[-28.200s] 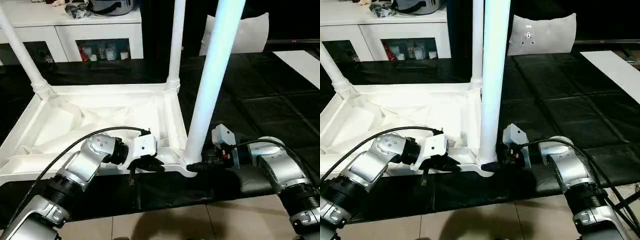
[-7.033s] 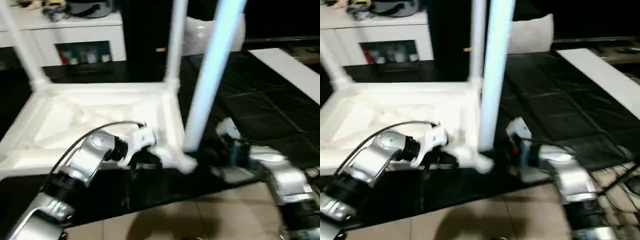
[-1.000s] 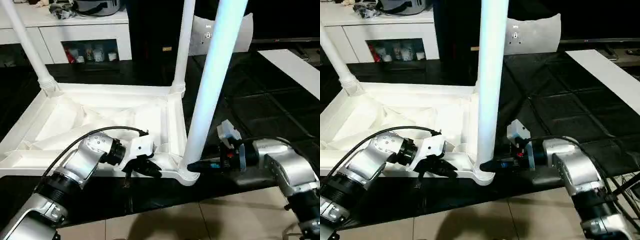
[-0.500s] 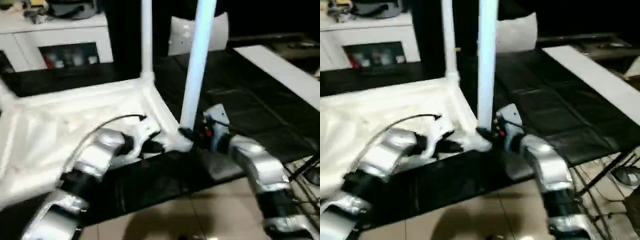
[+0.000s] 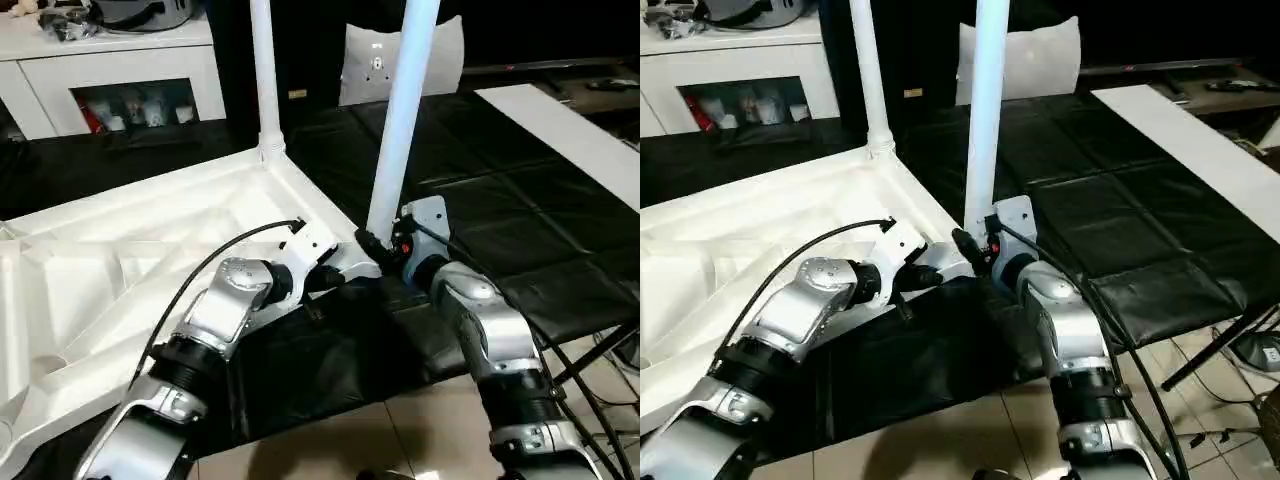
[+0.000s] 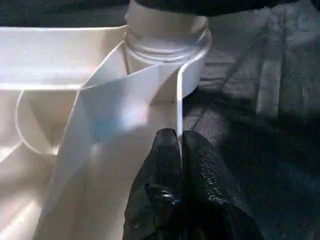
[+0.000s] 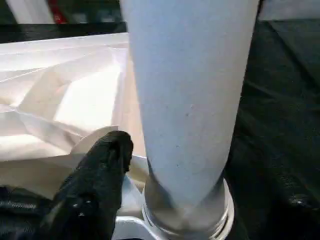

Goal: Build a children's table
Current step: Rotate leg to tighten

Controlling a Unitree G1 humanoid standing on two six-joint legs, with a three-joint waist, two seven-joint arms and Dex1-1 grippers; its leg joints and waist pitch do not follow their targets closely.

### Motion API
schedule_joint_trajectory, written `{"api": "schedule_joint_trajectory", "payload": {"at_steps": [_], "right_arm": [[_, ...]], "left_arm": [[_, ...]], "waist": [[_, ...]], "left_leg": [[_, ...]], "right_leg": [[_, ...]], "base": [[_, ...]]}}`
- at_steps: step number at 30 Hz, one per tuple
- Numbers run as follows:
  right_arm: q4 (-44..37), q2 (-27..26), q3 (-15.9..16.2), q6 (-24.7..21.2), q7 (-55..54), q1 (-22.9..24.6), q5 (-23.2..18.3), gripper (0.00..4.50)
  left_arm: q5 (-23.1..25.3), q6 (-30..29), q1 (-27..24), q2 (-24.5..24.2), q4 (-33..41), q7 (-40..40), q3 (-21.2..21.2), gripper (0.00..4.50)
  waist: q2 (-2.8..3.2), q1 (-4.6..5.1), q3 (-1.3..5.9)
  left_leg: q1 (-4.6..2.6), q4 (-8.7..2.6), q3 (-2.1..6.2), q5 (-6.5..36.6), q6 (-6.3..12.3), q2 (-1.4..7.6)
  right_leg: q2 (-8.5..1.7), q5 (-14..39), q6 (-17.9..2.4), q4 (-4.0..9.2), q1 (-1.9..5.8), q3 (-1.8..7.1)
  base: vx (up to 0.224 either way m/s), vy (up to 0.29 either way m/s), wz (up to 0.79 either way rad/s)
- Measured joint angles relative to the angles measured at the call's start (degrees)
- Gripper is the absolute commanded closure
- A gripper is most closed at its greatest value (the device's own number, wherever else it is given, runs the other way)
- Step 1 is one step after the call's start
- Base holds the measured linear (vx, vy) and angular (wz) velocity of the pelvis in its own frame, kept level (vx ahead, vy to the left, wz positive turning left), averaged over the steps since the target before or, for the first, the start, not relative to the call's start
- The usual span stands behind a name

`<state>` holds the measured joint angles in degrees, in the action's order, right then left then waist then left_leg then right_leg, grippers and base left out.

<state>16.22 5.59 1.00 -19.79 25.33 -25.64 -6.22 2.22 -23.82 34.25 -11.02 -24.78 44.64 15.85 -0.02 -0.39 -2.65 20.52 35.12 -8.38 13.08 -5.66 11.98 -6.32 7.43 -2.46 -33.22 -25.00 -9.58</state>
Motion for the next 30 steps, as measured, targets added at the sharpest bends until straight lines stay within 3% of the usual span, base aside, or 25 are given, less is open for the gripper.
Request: {"api": "schedule_joint_trajectory", "payload": {"at_steps": [7,10,13,18,24,30], "right_arm": [[-2.3,6.2,1.3,3.0,9.5,3.2,-1.7,0.6],[-3.5,11.9,2.8,4.6,18.0,3.6,-3.0,0.39],[-5.6,18.2,3.9,4.9,28.8,4.8,-5.5,0.39],[-5.5,22.6,4.2,4.4,40.2,5.0,-9.0,0.39],[-1.8,23.7,6.4,8.2,46.5,2.9,-9.1,0.54],[-0.1,24.0,8.2,9.2,51.6,2.3,-9.1,1.01]], "left_arm": [[-0.3,2.3,-2.3,-3.2,2.1,5.2,1.1,4.5],[-1.2,4.5,-2.9,-5.5,2.4,9.1,2.2,4.5],[-1.9,7.1,-3.5,-8.7,2.9,13.5,3.0,4.5],[-2.5,12.9,-4.5,-12.8,3.1,21.2,4.0,4.5],[-2.5,17.7,-4.5,-14.3,3.3,25.9,6.5,4.5],[-2.5,19.4,-4.4,-15.1,3.5,29.0,7.5,4.5]], "waist": [[0.01,-1.07,0.0],[0.0,-1.78,-0.01],[0.0,-2.35,-0.01],[-0.01,-3.27,0.0],[-0.04,-4.8,0.01],[-0.06,-4.86,0.01]], "left_leg": [[-0.3,0.06,-0.22,-0.1,-0.08,0.01],[-0.42,0.07,-0.27,-0.1,-0.17,0.0],[-0.45,0.07,-0.27,-0.2,-0.24,0.02],[-0.44,0.07,-0.26,-0.2,-0.18,0.03],[-0.44,0.07,-0.28,-0.2,-0.18,-0.01],[-0.46,0.08,-0.31,-0.2,-0.21,-0.01]], "right_leg": [[0.01,-0.1,0.1,-0.01,0.1,0.28],[0.01,-0.2,0.1,0.02,0.19,0.39],[0.01,-0.2,0.2,0.03,0.26,0.43],[0.01,-0.2,0.2,0.03,0.26,0.46],[0.01,-0.2,0.2,0.01,0.26,0.65],[0.01,-0.2,0.2,-0.02,0.26,0.69]], "base": [[0.0,0.0,0.0],[0.0,0.0,0.0],[0.0,0.0,0.0],[0.0,0.0,0.0],[0.0,0.0,0.0],[0.0,0.0,0.0]]}}
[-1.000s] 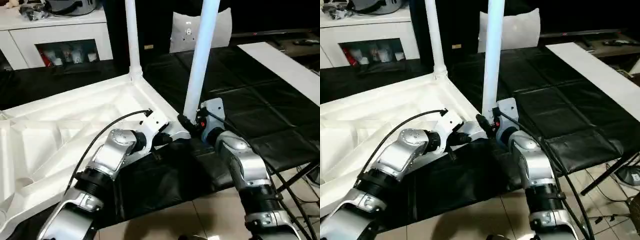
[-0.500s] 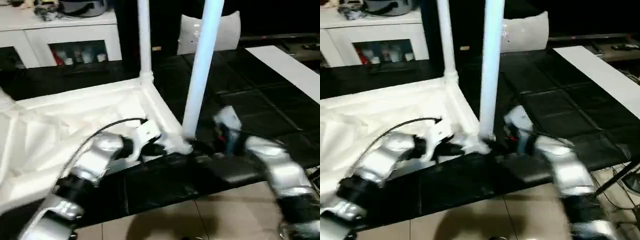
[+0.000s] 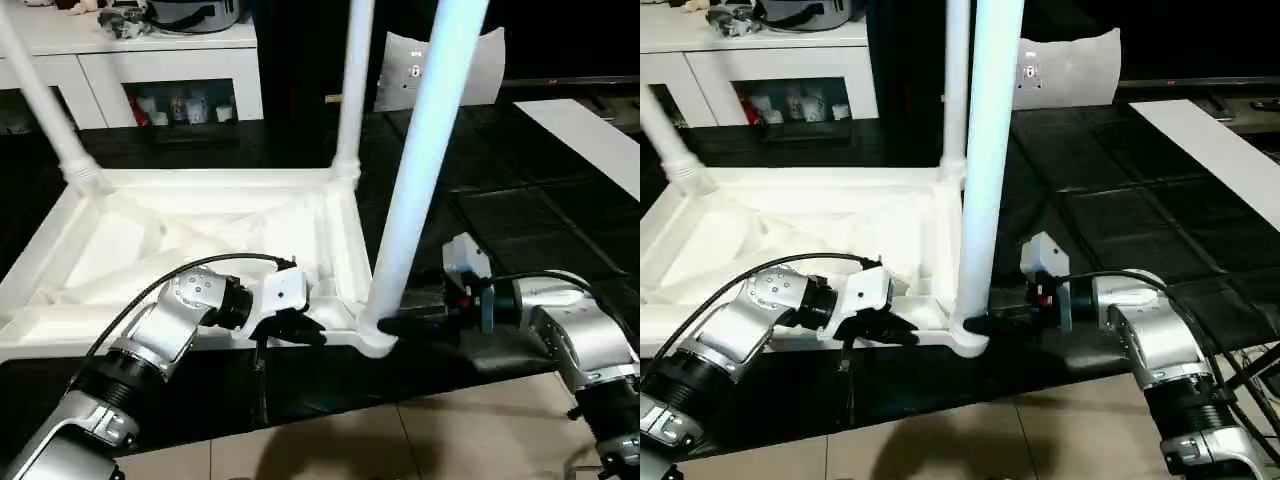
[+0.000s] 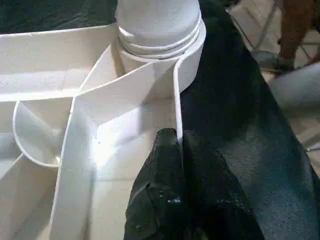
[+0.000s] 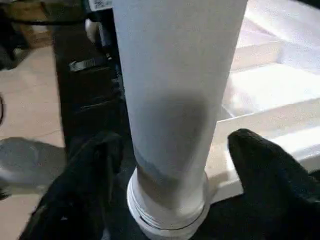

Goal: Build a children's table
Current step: Rotate leg to tighten

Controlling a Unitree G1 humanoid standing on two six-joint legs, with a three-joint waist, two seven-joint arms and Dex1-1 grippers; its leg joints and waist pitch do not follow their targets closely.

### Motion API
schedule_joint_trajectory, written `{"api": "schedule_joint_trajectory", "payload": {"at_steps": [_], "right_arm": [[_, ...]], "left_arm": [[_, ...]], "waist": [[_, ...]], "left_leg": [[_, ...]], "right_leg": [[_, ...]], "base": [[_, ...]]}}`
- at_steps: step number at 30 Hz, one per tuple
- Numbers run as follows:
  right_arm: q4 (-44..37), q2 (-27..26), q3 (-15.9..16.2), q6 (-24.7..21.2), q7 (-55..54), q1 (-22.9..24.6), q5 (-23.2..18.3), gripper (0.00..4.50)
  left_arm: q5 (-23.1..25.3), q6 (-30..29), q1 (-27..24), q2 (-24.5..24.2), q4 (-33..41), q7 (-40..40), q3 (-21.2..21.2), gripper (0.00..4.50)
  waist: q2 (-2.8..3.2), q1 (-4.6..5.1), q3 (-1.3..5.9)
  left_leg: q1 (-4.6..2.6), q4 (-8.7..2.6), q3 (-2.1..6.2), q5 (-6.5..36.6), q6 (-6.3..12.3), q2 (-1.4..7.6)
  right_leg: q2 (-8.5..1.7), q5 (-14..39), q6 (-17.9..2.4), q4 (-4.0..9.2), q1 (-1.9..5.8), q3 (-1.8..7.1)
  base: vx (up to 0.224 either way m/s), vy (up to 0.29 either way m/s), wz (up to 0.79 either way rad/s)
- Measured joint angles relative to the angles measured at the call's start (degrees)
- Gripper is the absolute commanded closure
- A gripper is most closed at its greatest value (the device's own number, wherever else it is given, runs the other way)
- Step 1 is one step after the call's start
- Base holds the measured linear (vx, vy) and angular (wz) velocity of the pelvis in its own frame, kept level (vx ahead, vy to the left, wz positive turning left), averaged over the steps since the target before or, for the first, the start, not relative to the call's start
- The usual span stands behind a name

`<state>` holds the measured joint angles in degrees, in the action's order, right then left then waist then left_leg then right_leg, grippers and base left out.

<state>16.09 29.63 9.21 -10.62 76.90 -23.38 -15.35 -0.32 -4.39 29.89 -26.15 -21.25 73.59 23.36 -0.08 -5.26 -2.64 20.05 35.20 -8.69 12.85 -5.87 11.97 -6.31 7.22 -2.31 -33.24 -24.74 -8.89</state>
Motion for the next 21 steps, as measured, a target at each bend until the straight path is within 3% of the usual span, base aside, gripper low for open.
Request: {"api": "schedule_joint_trajectory", "payload": {"at_steps": [1,9,18,21], "right_arm": [[0.1,0.0,0.2,0.0,0.6,-0.1,0.0,1.26],[3.3,0.3,2.4,3.9,3.3,-1.9,1.3,1.79],[4.6,0.1,2.6,3.0,4.7,-2.7,1.1,2.56],[4.8,0.1,2.6,2.3,4.9,-3.0,1.1,2.6]], "left_arm": [[0.0,0.3,0.0,-0.1,0.0,0.2,0.1,4.5],[0.1,2.1,0.4,-0.3,-0.8,1.2,0.4,4.5],[0.1,2.6,0.5,-0.5,-1.2,1.9,0.6,4.5],[0.1,3.0,0.8,-0.5,-1.6,2.2,0.7,4.5]], "waist": [[0.0,0.02,0.0],[-0.12,0.02,0.02],[-0.12,-0.02,0.03],[-0.11,-0.08,0.03]], "left_leg": [[0.0,0.0,0.0,0.0,-0.02,0.0],[0.02,0.0,0.01,0.0,-0.06,0.01],[0.02,0.0,0.01,0.0,-0.07,0.01],[0.02,0.0,0.01,0.0,-0.07,0.02]], "right_leg": [[0.0,0.0,0.0,0.0,0.0,0.0],[0.01,0.0,0.0,-0.01,0.0,-0.01],[0.02,0.0,0.0,-0.01,0.01,0.0],[0.02,0.0,0.0,-0.02,0.01,-0.01]], "base": [[0.0,0.0,0.0],[0.0,0.0,0.0],[0.0,0.0,0.0],[0.0,0.0,0.0]]}}
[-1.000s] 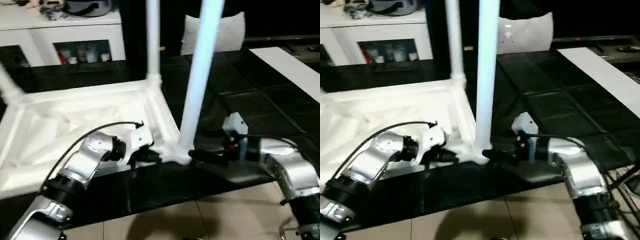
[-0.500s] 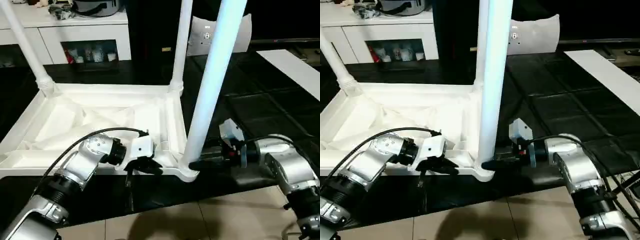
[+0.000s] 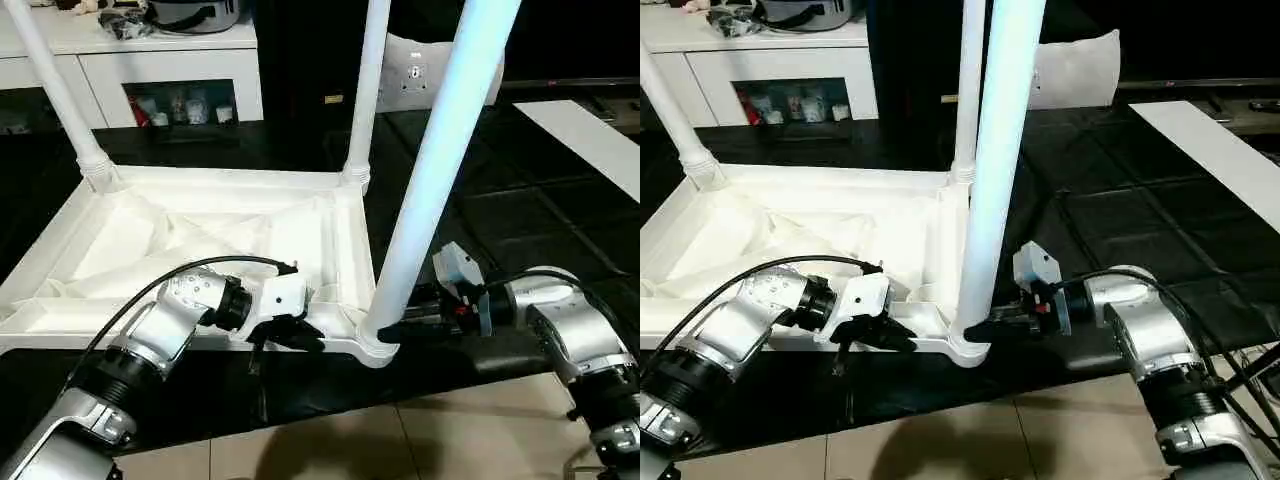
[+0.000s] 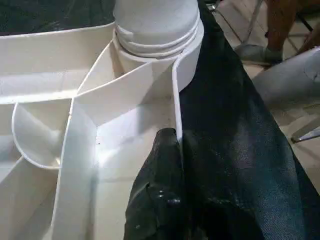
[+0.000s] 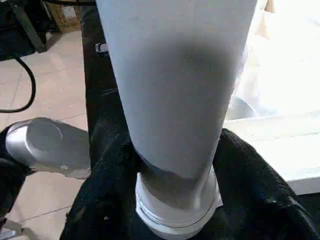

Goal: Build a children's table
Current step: Rotate leg to tighten

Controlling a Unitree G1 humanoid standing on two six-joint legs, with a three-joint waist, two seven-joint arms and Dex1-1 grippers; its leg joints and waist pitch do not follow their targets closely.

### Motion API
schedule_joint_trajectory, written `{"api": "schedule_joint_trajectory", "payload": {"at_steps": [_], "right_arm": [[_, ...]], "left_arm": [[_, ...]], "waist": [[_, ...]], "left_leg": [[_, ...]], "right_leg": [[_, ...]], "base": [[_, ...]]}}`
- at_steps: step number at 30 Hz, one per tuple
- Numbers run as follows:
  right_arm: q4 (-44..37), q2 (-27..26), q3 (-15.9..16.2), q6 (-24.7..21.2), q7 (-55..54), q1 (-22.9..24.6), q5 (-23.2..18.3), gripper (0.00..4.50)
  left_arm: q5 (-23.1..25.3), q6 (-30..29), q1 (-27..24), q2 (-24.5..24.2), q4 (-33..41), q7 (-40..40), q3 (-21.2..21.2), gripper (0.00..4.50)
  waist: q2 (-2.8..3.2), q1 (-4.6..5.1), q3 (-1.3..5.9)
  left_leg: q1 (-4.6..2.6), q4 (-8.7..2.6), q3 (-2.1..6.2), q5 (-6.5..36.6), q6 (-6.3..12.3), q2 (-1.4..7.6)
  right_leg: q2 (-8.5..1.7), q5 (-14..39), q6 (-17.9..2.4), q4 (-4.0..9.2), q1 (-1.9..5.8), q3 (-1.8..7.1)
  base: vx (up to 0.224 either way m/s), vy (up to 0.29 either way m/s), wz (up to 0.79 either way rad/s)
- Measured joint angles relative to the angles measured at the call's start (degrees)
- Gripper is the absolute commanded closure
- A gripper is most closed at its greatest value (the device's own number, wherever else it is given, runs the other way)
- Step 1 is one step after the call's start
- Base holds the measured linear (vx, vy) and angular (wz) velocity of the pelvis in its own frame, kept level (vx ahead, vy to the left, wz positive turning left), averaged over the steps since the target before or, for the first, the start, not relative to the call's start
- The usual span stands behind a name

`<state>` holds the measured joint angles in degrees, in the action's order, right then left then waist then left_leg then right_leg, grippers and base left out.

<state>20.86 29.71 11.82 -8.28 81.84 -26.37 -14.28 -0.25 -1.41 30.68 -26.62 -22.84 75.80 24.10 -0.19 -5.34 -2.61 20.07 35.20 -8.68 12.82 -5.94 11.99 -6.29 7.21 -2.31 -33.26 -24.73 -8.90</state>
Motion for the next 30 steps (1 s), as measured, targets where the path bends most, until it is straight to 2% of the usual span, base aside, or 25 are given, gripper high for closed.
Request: {"api": "schedule_joint_trajectory", "payload": {"at_steps": [4,7,10,12,14,16,17,20,21,22,23,24,25,26,27,28,30], "right_arm": [[-0.8,-0.1,-0.2,-1.5,-0.1,1.0,-1.1,2.62],[-3.3,-0.8,-1.7,-3.8,-1.8,3.5,-2.1,2.62],[-6.2,-2.5,-2.6,-8.5,-6.5,4.5,-2.3,2.62],[-6.7,-7.3,-4.8,-12.7,-15.8,4.5,-1.5,2.62],[-6.7,-9.3,-5.8,-14.1,-21.1,4.0,-1.1,2.62],[-6.5,-11.6,-7.3,-15.8,-27.1,3.6,0.1,2.62],[-6.5,-13.1,-8.0,-16.7,-30.5,3.2,0.9,2.62],[-4.8,-20.4,-11.0,-18.7,-45.0,0.6,4.3,2.62],[-4.5,-21.5,-11.4,-19.0,-48.2,-0.3,5.0,2.62],[-4.2,-22.4,-11.8,-19.2,-50.6,-0.6,5.4,2.62],[-3.5,-23.8,-12.6,-19.1,-53.6,-1.0,5.5,2.62],[-1.9,-25.9,-13.7,-18.6,-57.8,-2.1,6.1,2.62],[-1.1,-26.8,-13.9,-17.6,-60.4,-2.8,6.5,2.62],[-0.2,-27.4,-14.0,-16.2,-62.1,-3.1,7.1,2.27],[0.3,-27.8,-14.0,-14.6,-63.1,-3.1,7.5,2.27],[0.6,-28.1,-14.0,-13.8,-63.5,-3.1,7.8,1.92],[0.8,-29.6,-14.8,-12.4,-64.4,-3.1,7.9,1.9]], "left_arm": [[-0.3,-1.1,0.1,0.1,0.0,0.6,0.0,4.5],[-0.9,-3.5,0.1,0.3,0.1,0.8,-0.3,4.5],[-1.1,-7.0,0.3,1.1,0.6,-0.4,-1.0,4.5],[0.3,-11.4,1.6,1.8,-0.2,-4.6,-2.6,4.5],[0.9,-13.3,2.6,2.7,-1.0,-7.2,-3.2,4.5],[1.6,-15.9,3.1,5.1,-1.9,-10.9,-4.0,4.5],[1.8,-17.2,3.5,6.1,-2.5,-13.0,-4.5,4.5],[2.5,-21.6,5.7,10.5,-5.2,-21.0,-6.5,4.5],[2.5,-22.4,6.2,11.6,-5.7,-23.0,-7.0,4.5],[2.5,-22.8,6.4,12.6,-6.1,-24.4,-7.2,4.5],[2.5,-23.0,6.6,14.0,-7.2,-26.7,-7.9,4.5],[2.6,-23.3,7.4,15.6,-8.7,-29.6,-8.6,4.5],[2.6,-23.4,8.1,16.5,-9.6,-31.3,-9.0,4.5],[2.7,-23.4,8.4,17.3,-10.1,-32.8,-9.3,4.5],[2.8,-23.4,8.5,17.9,-10.1,-33.9,-9.5,4.5],[2.8,-23.4,8.5,18.0,-10.1,-34.1,-9.6,4.5],[3.1,-23.2,8.6,18.0,-10.0,-34.3,-9.7,4.5]], "waist": [[0.0,-0.18,0.0],[0.02,-0.44,0.01],[0.06,-0.23,0.02],[0.07,0.6,0.01],[0.25,1.53,-0.06],[0.27,2.7,-0.09],[0.37,3.42,-0.13],[1.15,5.9,-0.48],[1.26,6.55,-0.49],[1.21,6.89,-0.47],[1.14,7.08,-0.45],[1.14,7.23,-0.46],[1.15,7.16,-0.46],[1.14,7.01,-0.46],[1.14,6.74,-0.46],[1.14,6.55,-0.46],[1.17,6.12,-0.44]], "left_leg": [[0.0,0.0,0.0,0.0,0.0,0.0],[-0.02,0.0,-0.01,0.0,0.0,-0.01],[-0.11,0.0,0.0,0.0,-0.23,0.01],[-0.26,0.0,0.06,-0.2,-0.43,-0.02],[-0.33,0.01,0.06,-0.2,-0.47,-0.08],[-0.57,0.11,0.19,-0.2,-0.46,-0.03],[-0.61,0.15,0.36,-0.2,-0.45,0.02],[-0.25,0.23,0.81,-0.2,-0.44,1.05],[0.01,0.23,1.11,-0.2,-0.43,1.48],[-0.02,0.26,1.1,-0.1,-0.38,1.43],[-0.13,0.26,1.06,-0.1,-0.33,1.28],[-0.05,0.26,0.74,-0.1,-0.33,0.76],[0.02,0.22,0.66,-0.1,-0.33,0.76],[0.06,0.16,0.64,-0.1,-0.32,0.77],[0.05,0.14,0.64,0.0,-0.28,0.78],[0.04,0.06,0.64,0.0,-0.33,0.79],[0.04,-0.29,0.64,0.0,-0.25,0.84]], "right_leg": [[0.0,0.0,0.0,0.0,0.01,0.0],[-0.01,0.0,0.0,0.0,0.02,0.02],[0.04,0.0,0.0,-0.01,0.11,0.02],[0.16,-0.1,-0.1,0.03,0.24,-0.02],[0.18,-0.1,-0.1,0.26,0.35,-0.13],[0.21,-0.1,0.0,0.62,0.85,-0.44],[0.19,-0.1,0.0,0.94,1.09,-0.81],[0.1,-0.1,0.0,2.98,2.02,-3.15],[0.07,-0.1,0.0,3.31,2.02,-3.46],[0.08,-0.1,0.0,3.24,2.0,-3.32],[0.07,-0.1,0.0,3.1,1.99,-3.1],[-0.1,-0.2,-0.1,2.84,1.75,-3.02],[-0.16,-0.4,-0.1,2.73,1.61,-3.0],[-0.16,-0.7,-0.2,2.72,1.59,-2.99],[-0.16,-1.1,-0.2,2.69,1.57,-2.97],[-0.16,-1.3,-0.2,2.59,1.5,-2.96],[-0.13,-1.0,-0.2,2.22,1.23,-2.96]], "base": [[0.0,0.0,0.0],[0.0,0.0,0.0],[0.0,0.0,0.0],[0.0,0.0,0.0],[0.0,0.0,0.0],[0.0,0.0,0.0],[0.0,0.0,0.0],[0.0,0.0,0.0],[0.0,0.0,0.0],[0.0,0.0,0.0],[0.0,0.0,0.0],[0.0,0.0,0.0],[0.0,0.0,0.0],[0.0,0.0,0.0],[0.0,0.0,0.0],[0.052,-0.031,0.04],[0.058,-0.036,0.01]]}}
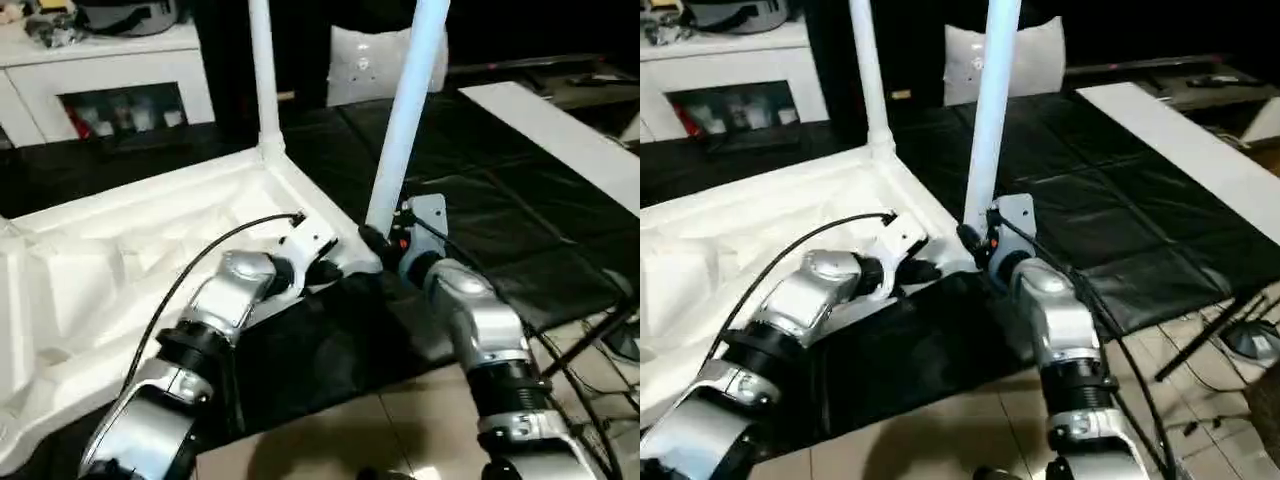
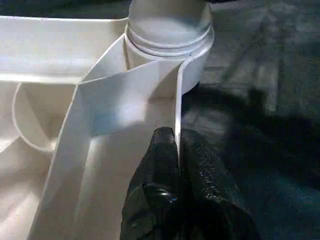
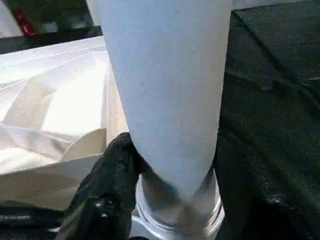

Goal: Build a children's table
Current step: Rotate leg to tighten

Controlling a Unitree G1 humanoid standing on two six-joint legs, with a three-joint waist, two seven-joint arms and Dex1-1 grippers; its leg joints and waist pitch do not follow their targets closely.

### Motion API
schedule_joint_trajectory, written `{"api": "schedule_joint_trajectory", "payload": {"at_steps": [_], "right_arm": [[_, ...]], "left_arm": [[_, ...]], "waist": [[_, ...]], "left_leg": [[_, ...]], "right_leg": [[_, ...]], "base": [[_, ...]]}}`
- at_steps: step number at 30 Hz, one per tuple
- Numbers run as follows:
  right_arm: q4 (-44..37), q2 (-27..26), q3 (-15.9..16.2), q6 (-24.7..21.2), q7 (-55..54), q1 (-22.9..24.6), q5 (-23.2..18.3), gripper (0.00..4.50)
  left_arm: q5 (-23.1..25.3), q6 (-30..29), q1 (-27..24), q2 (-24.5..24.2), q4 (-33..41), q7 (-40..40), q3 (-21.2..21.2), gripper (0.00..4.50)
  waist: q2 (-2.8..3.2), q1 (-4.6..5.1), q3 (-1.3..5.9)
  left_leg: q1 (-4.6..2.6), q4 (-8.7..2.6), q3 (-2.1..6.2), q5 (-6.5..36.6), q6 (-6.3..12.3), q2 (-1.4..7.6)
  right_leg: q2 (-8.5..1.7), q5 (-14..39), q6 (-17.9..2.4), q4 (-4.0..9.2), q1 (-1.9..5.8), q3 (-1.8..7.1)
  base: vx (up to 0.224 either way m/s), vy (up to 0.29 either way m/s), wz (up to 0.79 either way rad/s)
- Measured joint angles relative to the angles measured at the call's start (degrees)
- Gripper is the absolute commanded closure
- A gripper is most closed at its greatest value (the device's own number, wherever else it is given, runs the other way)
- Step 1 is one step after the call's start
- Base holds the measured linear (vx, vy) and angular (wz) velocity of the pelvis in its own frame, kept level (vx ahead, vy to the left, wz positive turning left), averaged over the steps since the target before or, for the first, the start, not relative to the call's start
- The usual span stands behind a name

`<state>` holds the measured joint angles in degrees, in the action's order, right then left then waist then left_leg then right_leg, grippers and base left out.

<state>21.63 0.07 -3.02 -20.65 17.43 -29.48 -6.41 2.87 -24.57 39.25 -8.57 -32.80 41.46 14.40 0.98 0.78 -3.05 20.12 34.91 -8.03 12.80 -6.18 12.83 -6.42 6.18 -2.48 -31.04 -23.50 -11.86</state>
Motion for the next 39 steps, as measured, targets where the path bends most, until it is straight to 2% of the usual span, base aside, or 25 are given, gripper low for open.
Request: {"api": "schedule_joint_trajectory", "payload": {"at_steps": [2,4,6,7,11,13,15,19,25,28,29,32,34,39], "right_arm": [[0.0,-0.3,-0.2,1.0,-0.2,0.1,0.0,1.57],[-0.2,-0.2,-0.1,2.1,-0.1,0.5,0.1,1.48],[-0.7,0.3,-0.1,3.8,1.3,1.8,-0.2,1.37],[-0.8,0.7,-0.1,4.3,1.9,2.1,-0.3,1.12],[-3.7,6.1,1.2,5.1,10.7,5.3,-2.3,0.79],[-6.0,10.5,2.0,5.2,17.8,7.2,-3.6,0.67],[-7.8,14.2,2.7,5.7,23.3,7.7,-4.6,0.45],[-10.2,20.8,3.8,6.5,34.3,9.3,-6.7,0.45],[-10.0,27.6,6.8,7.7,48.3,9.2,-8.7,0.45],[-8.3,28.7,8.3,8.4,54.1,8.4,-9.1,0.45],[-7.4,28.9,8.8,9.0,55.4,8.0,-9.1,0.71],[-5.3,29.0,9.6,10.9,57.9,7.0,-9.2,0.79],[-4.8,29.1,10.4,11.5,59.4,6.6,-9.2,1.16],[-3.8,29.7,12.5,11.3,63.9,5.9,-9.3,1.5]], "left_arm": [[0.3,0.3,0.1,0.1,0.1,-0.1,0.0,4.5],[0.4,1.0,0.2,0.2,0.2,-0.2,0.2,4.5],[0.8,2.2,0.1,0.1,0.2,-0.2,1.1,4.5],[1.0,2.7,0.1,0.1,0.2,-0.2,1.4,4.5],[1.4,6.6,-1.2,-2.0,0.9,3.1,3.0,4.5],[1.3,7.8,-2.7,-3.0,2.6,5.2,3.5,4.5],[1.2,9.2,-3.3,-4.2,3.0,7.3,3.6,4.5],[0.2,13.6,-5.5,-7.5,4.6,13.2,4.9,4.5],[-0.8,18.8,-7.8,-12.3,6.9,22.1,7.3,4.5],[-0.9,20.8,-8.0,-14.2,7.9,25.9,8.5,4.5],[-1.0,21.2,-8.2,-14.7,8.4,27.0,8.9,4.5],[-1.8,22.2,-8.6,-16.1,9.5,30.2,9.7,4.5],[-2.0,22.5,-8.6,-16.6,10.2,31.4,10.2,4.5],[-2.1,22.8,-8.6,-16.7,10.5,32.3,10.4,4.5]], "waist": [[0.01,-0.54,0.01],[0.0,-1.08,0.01],[0.01,-1.8,0.01],[0.01,-1.99,0.01],[0.03,-2.91,0.02],[0.03,-3.36,0.02],[0.03,-3.49,0.02],[0.03,-4.1,0.02],[0.04,-4.5,0.04],[-0.07,-4.55,0.09],[-0.08,-4.58,0.09],[-0.09,-4.75,0.1],[-0.1,-4.99,0.1],[-0.1,-5.45,0.1]], "left_leg": [[0.05,-0.18,-0.07,0.0,0.06,0.01],[0.06,-0.13,-0.16,0.0,-0.01,-0.01],[0.02,-0.2,-0.18,0.0,-0.02,0.03],[0.02,-0.2,-0.18,0.0,-0.03,0.05],[0.0,-0.19,-0.22,0.0,-0.03,0.07],[-0.03,-0.13,-0.26,0.0,-0.04,0.07],[-0.11,-0.07,-0.28,0.0,-0.07,0.07],[-0.51,-0.08,-0.27,-0.1,-0.15,0.07],[-1.09,-0.08,-0.22,0.1,-0.47,0.07],[-1.06,-0.03,-0.22,0.1,-0.47,0.06],[-1.05,0.0,-0.22,0.1,-0.48,0.06],[-1.02,-0.01,-0.21,0.1,-0.48,0.06],[-1.03,-0.04,-0.22,0.1,-0.48,0.07],[-1.03,-0.08,-0.23,0.1,-0.48,0.1]], "right_leg": [[0.0,0.3,-0.1,-0.34,-0.32,0.07],[-0.08,0.6,-0.5,-1.04,-0.65,0.2],[-0.03,0.7,-0.6,-1.15,-0.74,0.2],[-0.02,0.7,-0.6,-1.19,-0.78,0.2],[0.0,0.7,-0.6,-1.21,-0.79,0.24],[-0.01,0.8,-0.5,-1.21,-0.76,0.29],[0.0,0.7,-0.5,-1.21,-0.7,0.33],[0.02,0.7,-0.5,-1.21,-0.36,0.32],[0.01,0.7,-0.4,-1.04,0.32,0.21],[-0.02,0.7,-0.4,-0.96,0.4,0.21],[-0.04,0.7,-0.4,-0.95,0.4,0.21],[-0.06,0.7,-0.4,-0.95,0.4,0.22],[-0.05,0.7,-0.4,-0.96,0.4,0.21],[-0.01,0.7,-0.4,-0.96,0.38,0.22]], "base": [[0.026,-0.016,0.0],[0.0,0.0,0.0],[0.0,0.0,0.0],[0.0,0.0,0.0],[0.0,0.0,0.0],[0.0,0.0,0.0],[0.0,0.0,0.0],[0.0,0.0,0.0],[0.0,0.0,0.0],[0.0,0.0,0.0],[0.0,0.0,0.0],[0.0,0.0,0.0],[0.0,0.0,0.0],[0.0,0.0,0.0]]}}
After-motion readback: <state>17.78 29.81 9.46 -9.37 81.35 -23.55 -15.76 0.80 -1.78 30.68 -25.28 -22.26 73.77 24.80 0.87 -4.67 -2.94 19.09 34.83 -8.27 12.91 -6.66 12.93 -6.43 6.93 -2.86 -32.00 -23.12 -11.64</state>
